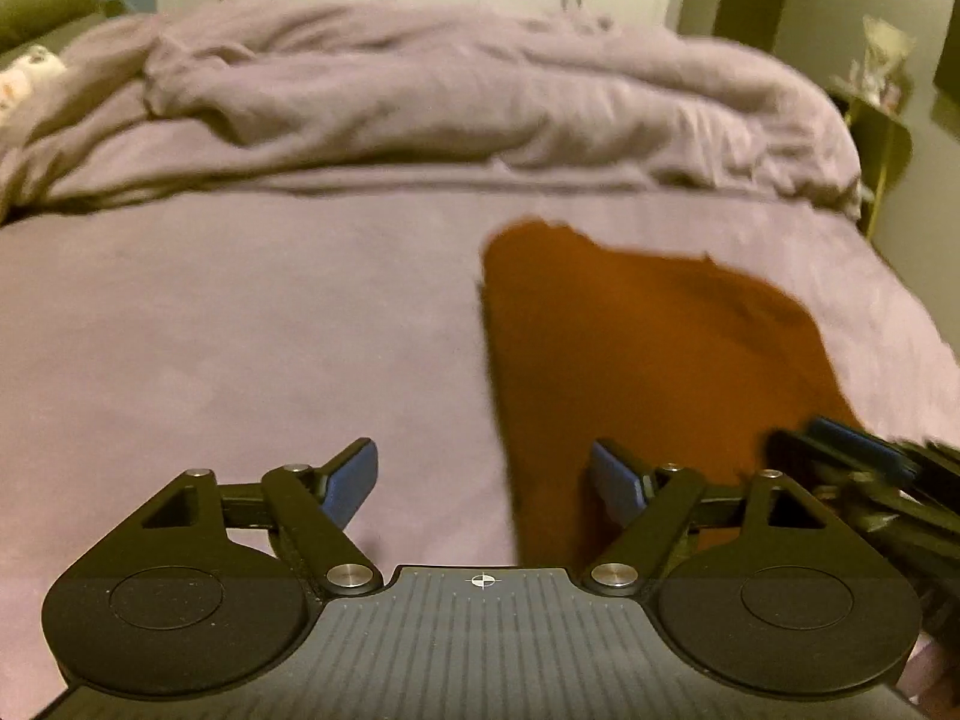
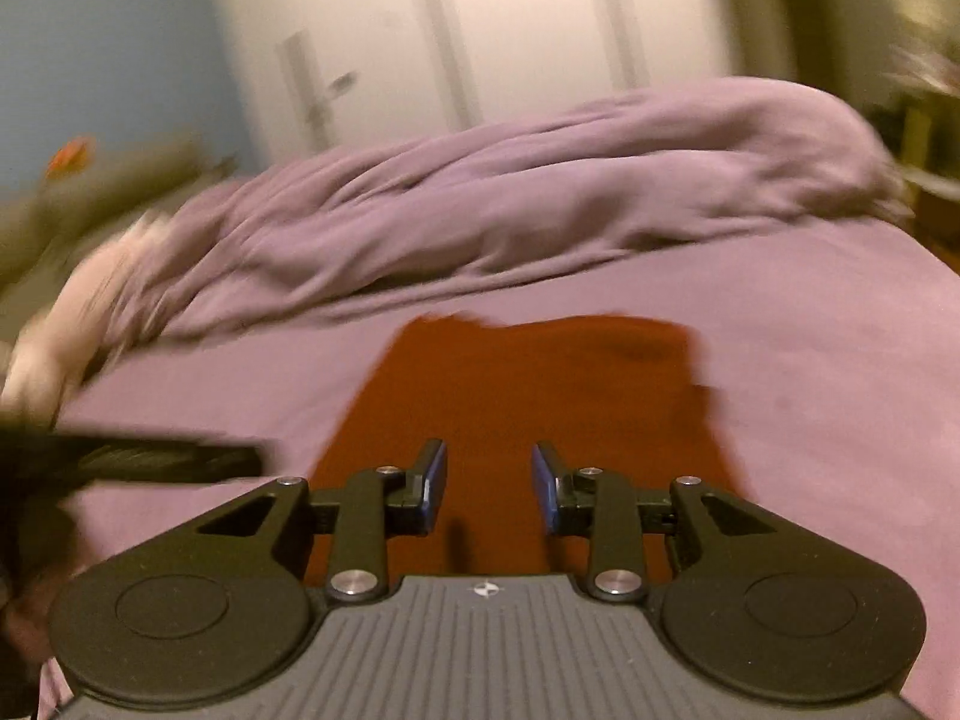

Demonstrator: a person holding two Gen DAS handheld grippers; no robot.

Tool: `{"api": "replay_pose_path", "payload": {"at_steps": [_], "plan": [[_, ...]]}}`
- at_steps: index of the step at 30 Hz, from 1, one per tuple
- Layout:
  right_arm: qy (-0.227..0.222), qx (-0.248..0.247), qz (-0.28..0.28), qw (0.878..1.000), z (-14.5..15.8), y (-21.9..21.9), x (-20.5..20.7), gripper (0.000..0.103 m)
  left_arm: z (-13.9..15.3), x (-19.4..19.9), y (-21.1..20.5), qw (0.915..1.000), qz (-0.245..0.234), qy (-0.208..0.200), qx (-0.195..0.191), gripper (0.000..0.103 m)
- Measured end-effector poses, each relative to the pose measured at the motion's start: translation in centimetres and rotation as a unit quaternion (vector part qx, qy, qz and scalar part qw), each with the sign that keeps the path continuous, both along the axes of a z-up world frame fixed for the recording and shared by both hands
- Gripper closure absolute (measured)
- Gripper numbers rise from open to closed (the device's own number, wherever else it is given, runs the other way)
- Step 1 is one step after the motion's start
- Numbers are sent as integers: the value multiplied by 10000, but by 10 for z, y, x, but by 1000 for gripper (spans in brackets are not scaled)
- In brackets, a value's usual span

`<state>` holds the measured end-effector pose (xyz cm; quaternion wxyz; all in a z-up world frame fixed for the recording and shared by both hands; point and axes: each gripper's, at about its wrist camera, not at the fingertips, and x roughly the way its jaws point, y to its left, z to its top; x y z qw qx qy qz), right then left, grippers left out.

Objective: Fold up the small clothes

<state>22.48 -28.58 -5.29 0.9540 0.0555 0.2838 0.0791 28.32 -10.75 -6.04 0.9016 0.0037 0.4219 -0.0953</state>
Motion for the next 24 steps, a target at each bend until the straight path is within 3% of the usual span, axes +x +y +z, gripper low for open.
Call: {"api": "replay_pose_path", "payload": {"at_steps": [3, 6, 9, 13, 19, 24], "plan": [[310, -200, 94, 9993, -19, 8, 12, 74, -16, 0, -8, 9992, -52, -33, 391, 19], [498, -514, 114, 9974, -39, 6, 6, 75, -26, -5, -6, 9993, -69, -98, 341, 17], [368, -716, 230, 9965, -58, 3, -3, 76, -35, -10, -14, 9985, -17, -300, 450, 17], [495, -535, 256, 9970, -50, -2, 5, 76, -30, -18, -24, 9958, 74, -517, 748, 17], [382, -723, 193, 9965, -25, 8, -6, 74, -26, -10, -14, 9980, 248, -291, 506, 14], [379, -698, 170, 9967, -25, 14, 3, 74, -26, -10, -14, 9975, 233, -319, 589, 13]]}}
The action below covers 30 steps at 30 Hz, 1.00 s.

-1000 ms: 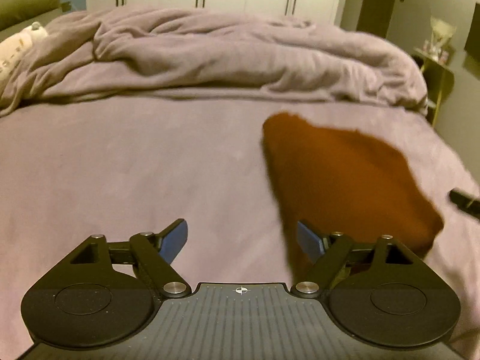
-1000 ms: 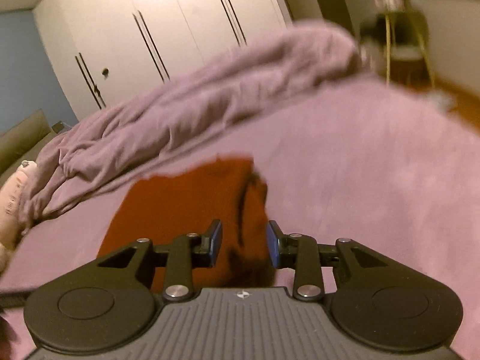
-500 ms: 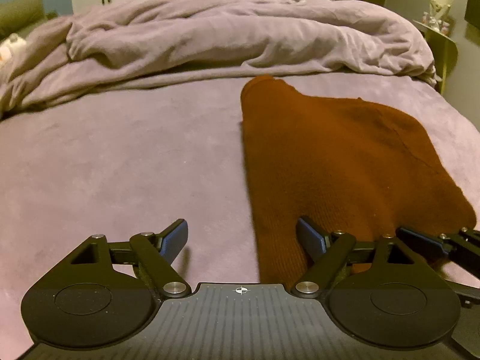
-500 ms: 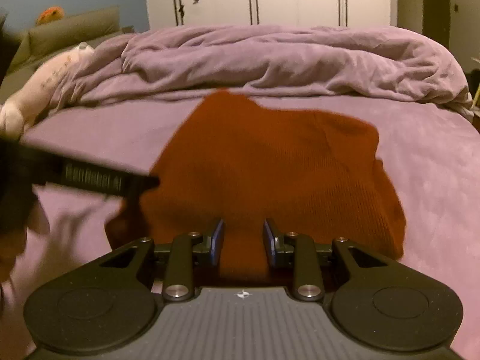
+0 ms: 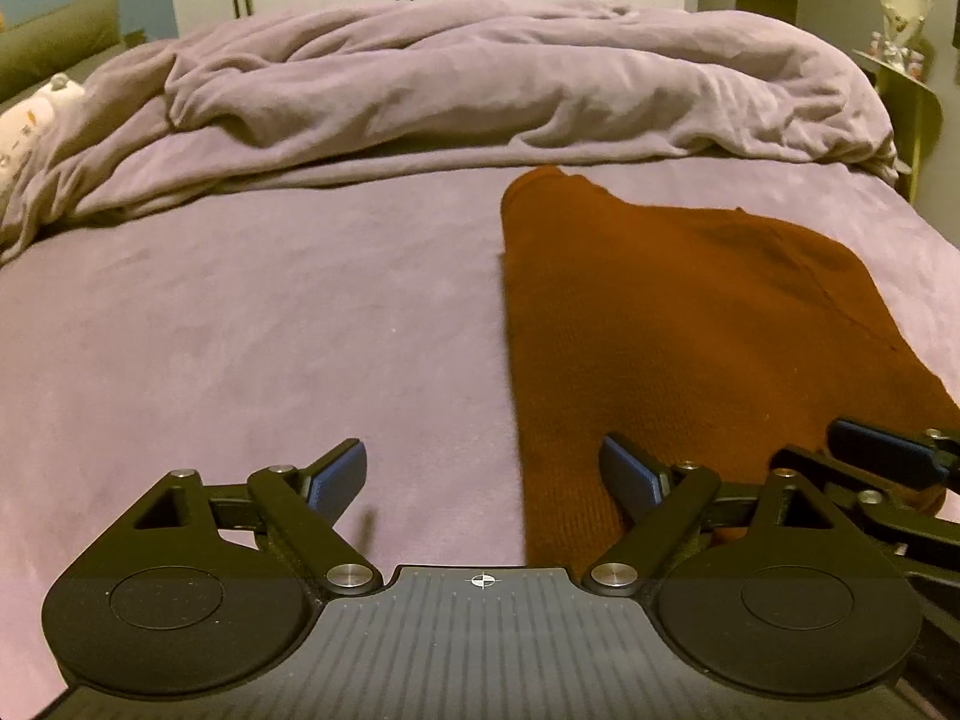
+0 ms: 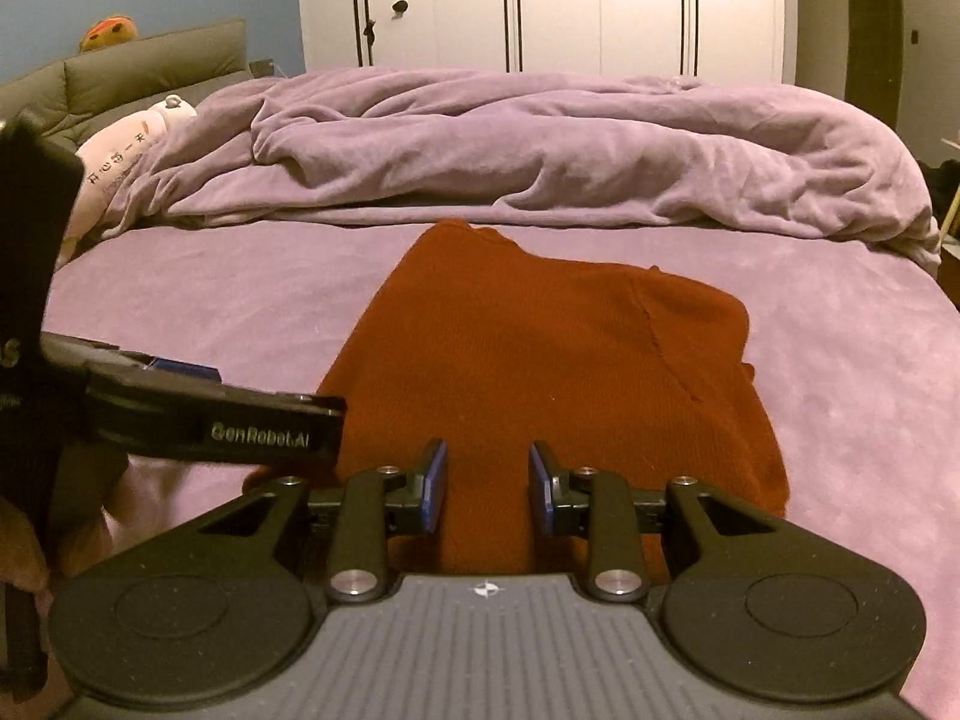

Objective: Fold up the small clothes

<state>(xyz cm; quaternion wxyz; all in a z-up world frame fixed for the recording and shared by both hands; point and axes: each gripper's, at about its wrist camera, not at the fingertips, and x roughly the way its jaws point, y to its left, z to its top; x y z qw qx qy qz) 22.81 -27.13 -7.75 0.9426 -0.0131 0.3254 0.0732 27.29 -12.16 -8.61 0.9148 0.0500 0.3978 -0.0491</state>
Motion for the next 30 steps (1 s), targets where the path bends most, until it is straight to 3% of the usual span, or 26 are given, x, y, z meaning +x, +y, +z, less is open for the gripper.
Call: {"api": "replay_pose_path", "payload": {"at_steps": [3, 10, 15, 17, 18, 19, 20, 22, 24, 27, 30], "plan": [[190, -242, -16, 9995, -17, 3, 6, 73, -1, 2, 1, 10000, -16, 40, -13, 10], [6, -565, 227, 9981, -28, 5, -2, 73, -4, 2, 3, 9999, 39, 38, -111, 7], [79, -341, 335, 9988, -18, -7, -10, 72, 3, 2, 15, 9997, -103, 84, -225, 7], [0, -234, 136, 9996, -5, -20, -19, 61, 11, 6, 25, 9995, -144, 148, -242, 7], [-232, -239, -34, 9994, 4, -30, -26, 47, 16, 12, 35, 9991, -89, 214, -362, 7], [-392, -175, -142, 9990, 10, -40, -30, 39, 18, 17, 41, 9982, -52, 280, -534, 7], [-443, 5, -279, 9986, 15, -53, -30, 31, 20, 25, 50, 9957, -33, 375, -848, 7], [-195, 545, -512, 9970, 17, -81, -15, 31, 16, 42, 61, 9873, -59, 655, -1447, 7], [289, 1230, -732, 9893, 10, -109, 7, 31, 4, 60, 65, 9714, -271, 1093, -2089, 10], [1060, 2396, -1021, 9596, -16, -147, 37, 30, -15, 75, 67, 9542, -200, 1353, -2662, 11], [1129, 3102, -1036, 9382, -35, -163, 52, 31, -23, 86, 69, 9398, -159, 1377, -3123, 13]]}}
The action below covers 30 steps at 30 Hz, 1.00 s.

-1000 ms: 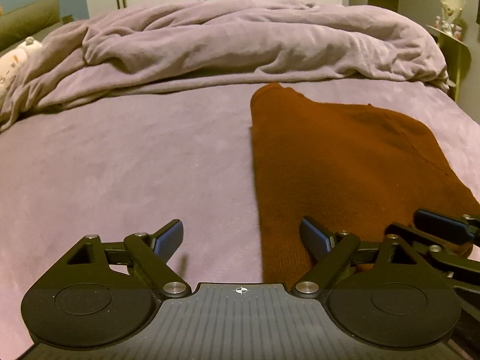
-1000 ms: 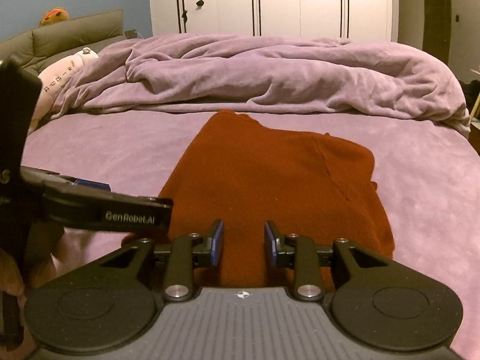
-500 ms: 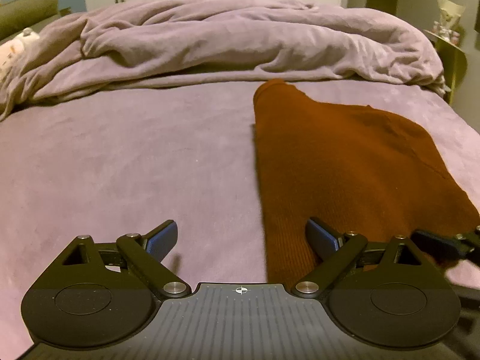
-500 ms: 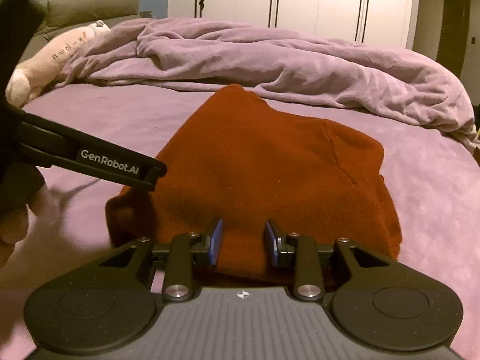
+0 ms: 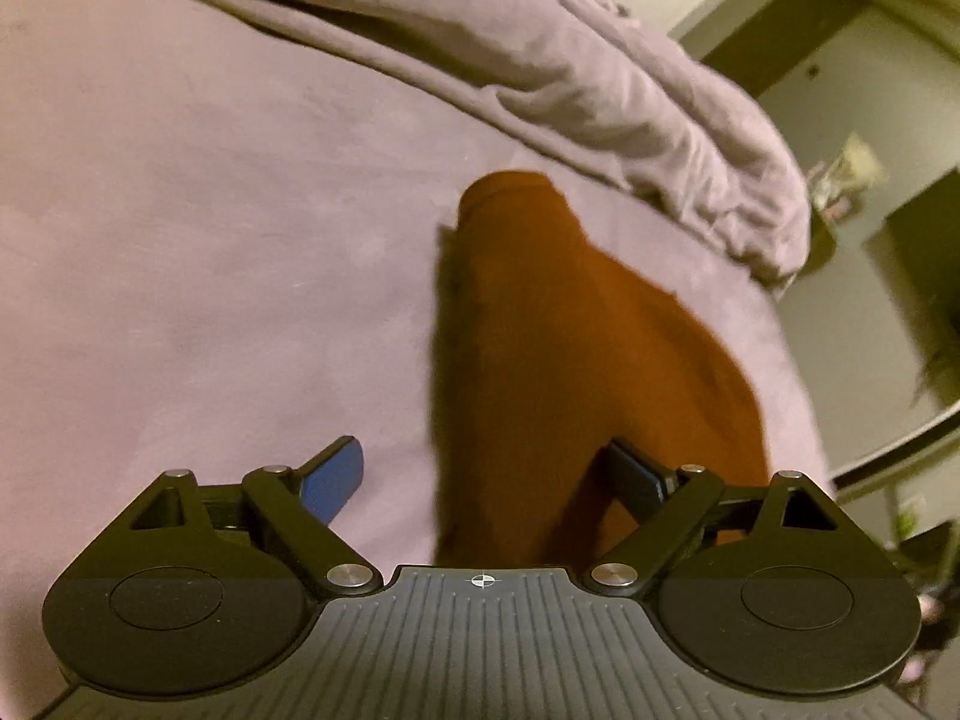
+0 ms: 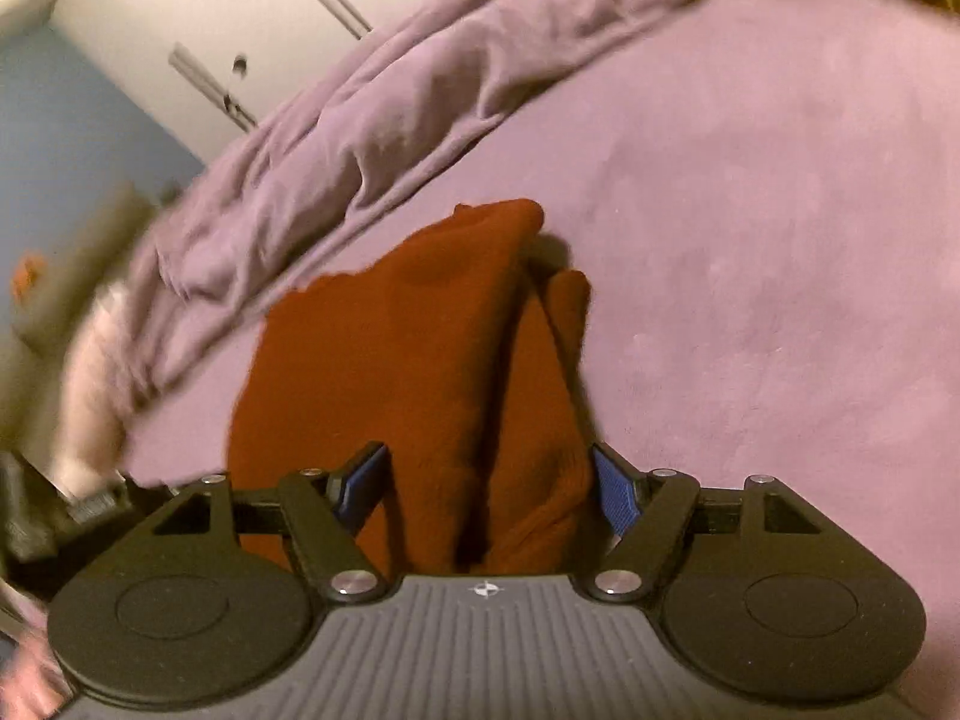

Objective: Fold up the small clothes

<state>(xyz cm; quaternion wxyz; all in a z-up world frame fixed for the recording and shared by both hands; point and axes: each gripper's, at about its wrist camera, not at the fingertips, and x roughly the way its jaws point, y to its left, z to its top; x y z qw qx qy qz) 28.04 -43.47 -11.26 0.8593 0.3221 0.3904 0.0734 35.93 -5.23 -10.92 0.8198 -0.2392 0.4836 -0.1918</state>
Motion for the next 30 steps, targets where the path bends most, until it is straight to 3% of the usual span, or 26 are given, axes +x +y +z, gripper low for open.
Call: {"api": "replay_pose_path", "payload": {"at_steps": [4, 5, 6, 8, 12, 14, 19, 24, 30], "plan": [[-14, 649, -46, 9979, -15, -3, 15, 31, -7, 12, -8, 9996, -119, 122, -230, 16], [5, 702, -14, 9975, -16, -1, 19, 31, -8, 14, -11, 9995, -170, 115, -256, 22], [39, 691, 38, 9976, -18, 4, 22, 36, -9, 16, -13, 9992, -207, 140, -318, 32], [159, 519, 119, 9985, -20, 14, 29, 47, -10, 20, -14, 9985, -212, 211, -469, 37], [145, 551, 19, 9984, -19, 20, 29, 67, -4, 18, -14, 9991, -224, 106, -348, 54], [40, 439, 52, 9990, -11, 25, 24, 69, 3, 15, -12, 9992, -213, 49, -335, 57], [-151, 334, 203, 9991, 15, 41, 21, 71, 21, 10, -6, 9994, -197, -82, -272, 63], [-255, 572, 587, 9963, 30, 74, 15, 71, 54, -8, 24, 9990, -103, -420, -107, 64], [-267, 665, 1126, 9910, 26, 116, -8, 68, 60, -64, 75, 9969, 39, -492, 609, 68]]}}
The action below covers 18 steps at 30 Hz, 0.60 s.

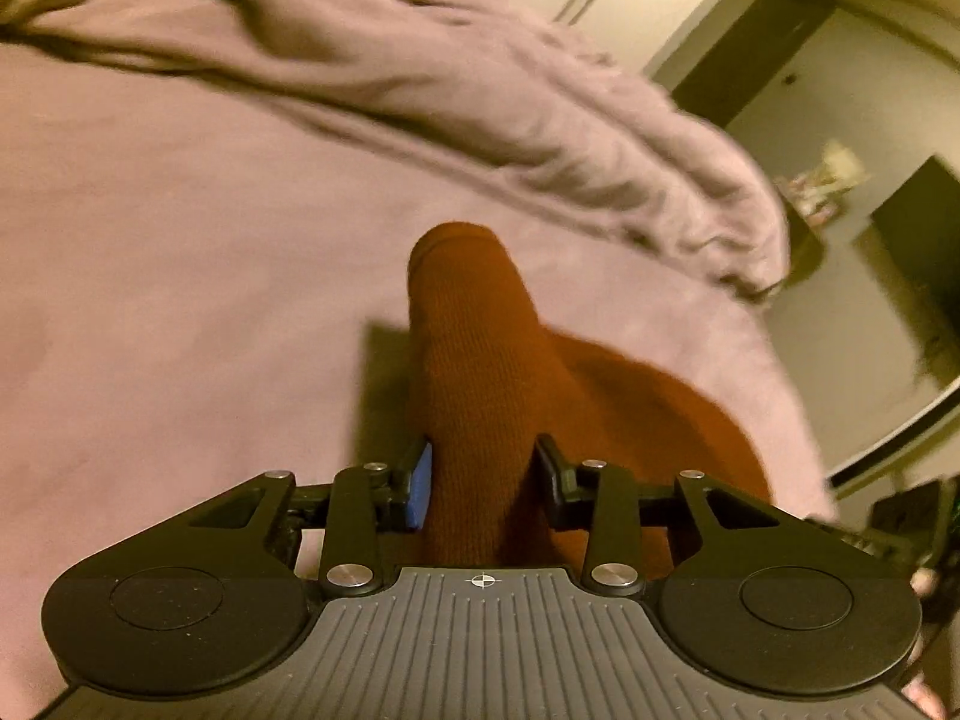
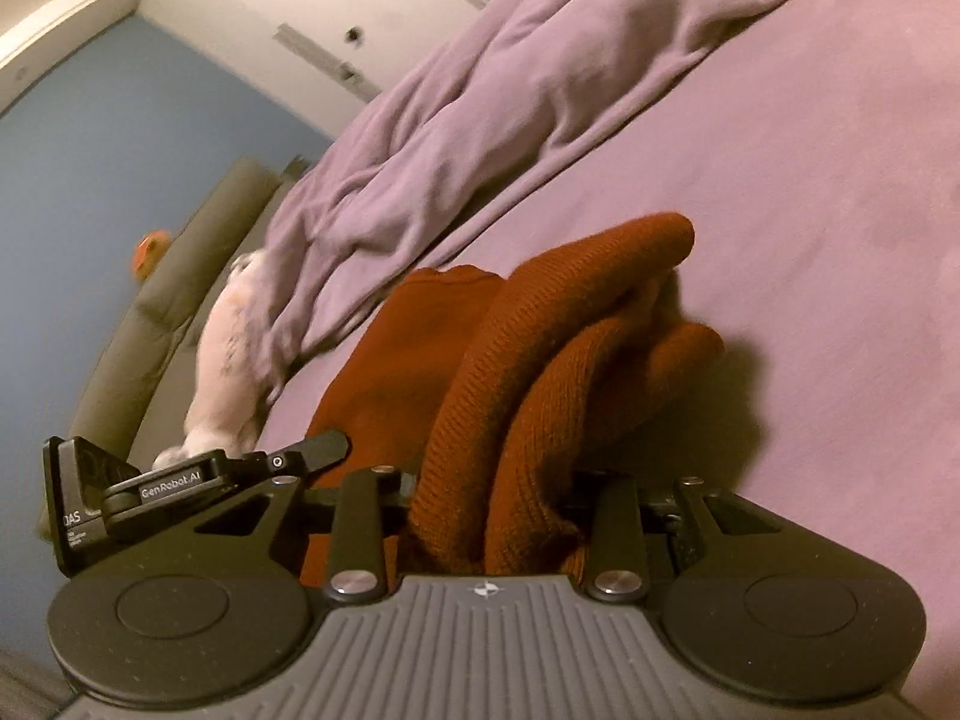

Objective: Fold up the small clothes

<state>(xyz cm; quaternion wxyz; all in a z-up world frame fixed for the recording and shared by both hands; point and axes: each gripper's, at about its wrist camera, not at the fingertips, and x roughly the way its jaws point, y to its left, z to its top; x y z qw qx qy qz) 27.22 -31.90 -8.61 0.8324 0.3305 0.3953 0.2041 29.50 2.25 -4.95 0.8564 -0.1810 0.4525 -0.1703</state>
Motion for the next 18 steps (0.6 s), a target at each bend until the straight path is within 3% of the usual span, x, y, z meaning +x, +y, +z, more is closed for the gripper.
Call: {"api": "replay_pose_path", "payload": {"at_steps": [2, 5, 11, 16, 18], "plan": [[90, -113, 21, 9999, -6, 7, -14, 60, 0, -27, 11, 9994, 4, -90, 332, 82], [22, -633, -318, 9975, -4, 6, -48, 48, 1, -58, 17, 9967, 43, -182, 792, 81], [-109, -255, -1073, 9938, 4, -3, -122, 47, -3, -108, 5, 9903, -87, -517, 1290, 61], [93, 237, -1100, 9936, -11, 9, -128, 48, -1, -122, -5, 9806, 80, -803, 1786, 44], [46, 201, -1256, 9919, -12, 11, -121, 49, 2, -131, -7, 9770, 79, -915, 1926, 25]]}}
